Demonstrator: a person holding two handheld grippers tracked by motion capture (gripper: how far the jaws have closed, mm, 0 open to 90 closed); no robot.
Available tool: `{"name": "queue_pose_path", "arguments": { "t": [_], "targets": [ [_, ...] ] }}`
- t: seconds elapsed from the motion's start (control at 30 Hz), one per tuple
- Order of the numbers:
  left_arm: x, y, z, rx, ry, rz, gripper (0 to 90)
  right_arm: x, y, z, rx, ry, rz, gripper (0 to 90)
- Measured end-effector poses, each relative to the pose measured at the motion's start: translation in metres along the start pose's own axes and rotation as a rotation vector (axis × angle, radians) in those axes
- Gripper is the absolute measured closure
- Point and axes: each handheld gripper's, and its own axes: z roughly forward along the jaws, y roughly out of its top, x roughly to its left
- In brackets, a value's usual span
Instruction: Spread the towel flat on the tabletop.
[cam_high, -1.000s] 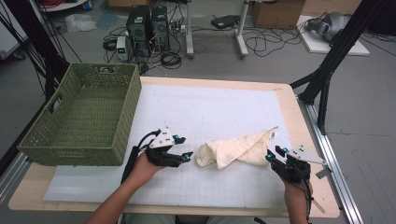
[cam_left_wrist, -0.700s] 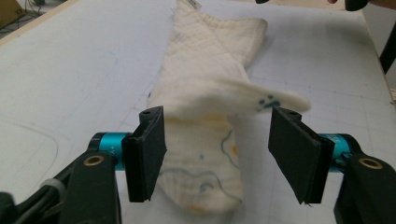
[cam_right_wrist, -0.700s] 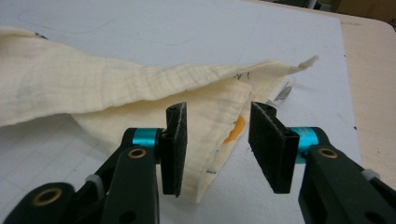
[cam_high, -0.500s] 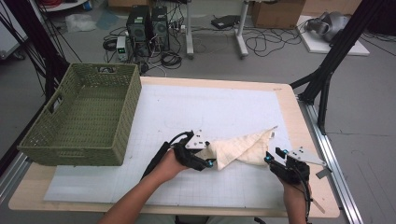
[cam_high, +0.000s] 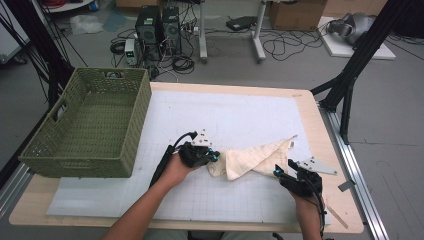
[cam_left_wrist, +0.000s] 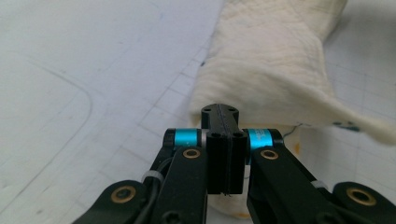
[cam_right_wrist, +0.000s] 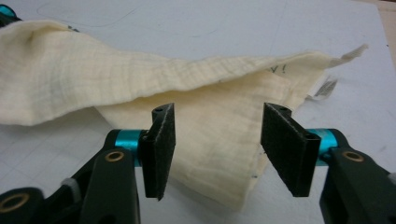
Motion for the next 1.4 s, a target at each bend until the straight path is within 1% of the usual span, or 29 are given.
{"name": "queue_pose_path", "arguments": {
  "t": [0.03,0.13,0.17,0.2,0.23,0.3,0.33,0.37,0.4,0.43,0.5,0.57,0.6,0.63,0.67,0.7,0.73,0.77,0.8,0.83,0.9,0.93,1.0,1.07,1.1,1.17,1.2,1.3,1.4],
  "targets": [
    [0.002,-0.001,-0.003,-0.003,0.003,-0.008,89.6,0.002,0.000,0.001,0.005,0.006,-0.002,43.7],
    [0.013,-0.007,-0.017,-0.021,0.047,-0.061,89.6,0.007,-0.001,0.005,0.023,0.016,-0.028,43.8],
    [0.018,-0.010,-0.022,-0.021,0.078,-0.079,89.6,0.008,-0.001,0.007,0.025,0.017,-0.038,43.7],
    [0.023,-0.014,-0.029,-0.012,0.121,-0.093,89.6,0.010,0.000,0.008,0.029,0.023,-0.037,43.0],
    [0.025,-0.017,-0.032,-0.013,0.141,-0.110,89.6,0.013,0.000,0.010,0.030,0.026,-0.039,40.8],
    [0.033,-0.029,-0.041,-0.009,0.190,-0.156,89.6,0.017,0.001,0.012,0.036,0.030,-0.039,39.8],
    [0.036,-0.034,-0.045,-0.005,0.211,-0.173,89.6,0.020,0.001,0.014,0.034,0.036,-0.056,39.7],
    [0.039,-0.038,-0.048,-0.002,0.229,-0.186,89.6,0.023,0.002,0.015,0.036,0.041,-0.060,39.6],
    [0.043,-0.043,-0.053,0.002,0.259,-0.204,89.6,0.025,0.003,0.016,0.036,0.044,-0.067,39.6],
    [0.045,-0.046,-0.056,0.007,0.286,-0.205,89.6,0.027,0.004,0.017,0.035,0.049,-0.077,39.4],
    [0.050,-0.053,-0.064,0.006,0.347,-0.226,89.7,0.031,0.005,0.019,0.038,0.051,-0.077,38.7],
    [0.052,-0.058,-0.067,-0.003,0.359,-0.241,89.6,0.034,0.006,0.022,0.035,0.055,-0.086,38.7],
    [0.052,-0.060,-0.069,-0.002,0.363,-0.235,89.6,0.036,0.007,0.024,0.037,0.055,-0.085,38.7],
    [0.050,-0.060,-0.069,-0.014,0.358,-0.232,89.6,0.038,0.008,0.026,0.038,0.061,-0.094,38.8],
    [0.048,-0.059,-0.069,-0.027,0.342,-0.220,89.3,0.041,0.009,0.028,0.043,0.060,-0.101,39.1],
    [0.046,-0.057,-0.068,-0.059,0.320,-0.211,86.0,0.043,0.009,0.029,0.046,0.056,-0.109,39.3],
    [0.044,-0.055,-0.067,-0.084,0.299,-0.204,79.5,0.044,0.010,0.031,0.050,0.049,-0.118,39.7],
    [0.039,-0.050,-0.065,-0.126,0.261,-0.185,74.8,0.044,0.010,0.031,0.048,0.041,-0.131,40.0],
    [0.035,-0.046,-0.062,-0.133,0.233,-0.161,68.2,0.045,0.010,0.031,0.052,0.029,-0.126,40.0],
    [0.031,-0.042,-0.060,-0.136,0.212,-0.145,64.7,0.043,0.011,0.030,0.047,0.024,-0.127,40.0],
    [0.022,-0.032,-0.052,-0.152,0.151,-0.112,58.1,0.039,0.012,0.027,0.039,0.011,-0.115,40.0],
    [0.017,-0.026,-0.048,-0.159,0.120,-0.087,55.9,0.036,0.012,0.025,0.032,0.004,-0.104,40.0],
    [0.011,-0.019,-0.040,-0.172,0.067,-0.073,51.4,0.030,0.010,0.021,0.029,-0.008,-0.079,40.0],
    [0.003,-0.011,-0.032,-0.172,0.010,-0.058,50.5,0.026,0.007,0.019,0.032,-0.022,-0.068,39.8],
    [0.000,-0.008,-0.028,-0.171,-0.018,-0.042,50.3,0.024,0.006,0.018,0.033,-0.027,-0.056,39.8],
    [-0.006,-0.002,-0.020,-0.163,-0.052,-0.018,49.0,0.020,0.005,0.016,0.035,-0.035,-0.038,39.8],
    [-0.009,0.001,-0.015,-0.160,-0.068,-0.017,47.4,0.019,0.005,0.015,0.029,-0.039,-0.034,39.8],
    [-0.013,0.006,-0.002,-0.148,-0.088,-0.020,42.7,0.017,0.005,0.012,0.024,-0.042,-0.025,39.8],
    [-0.018,0.007,0.013,-0.105,-0.088,-0.015,41.8,0.016,0.005,0.011,0.021,-0.044,-0.028,39.8]
  ]
}}
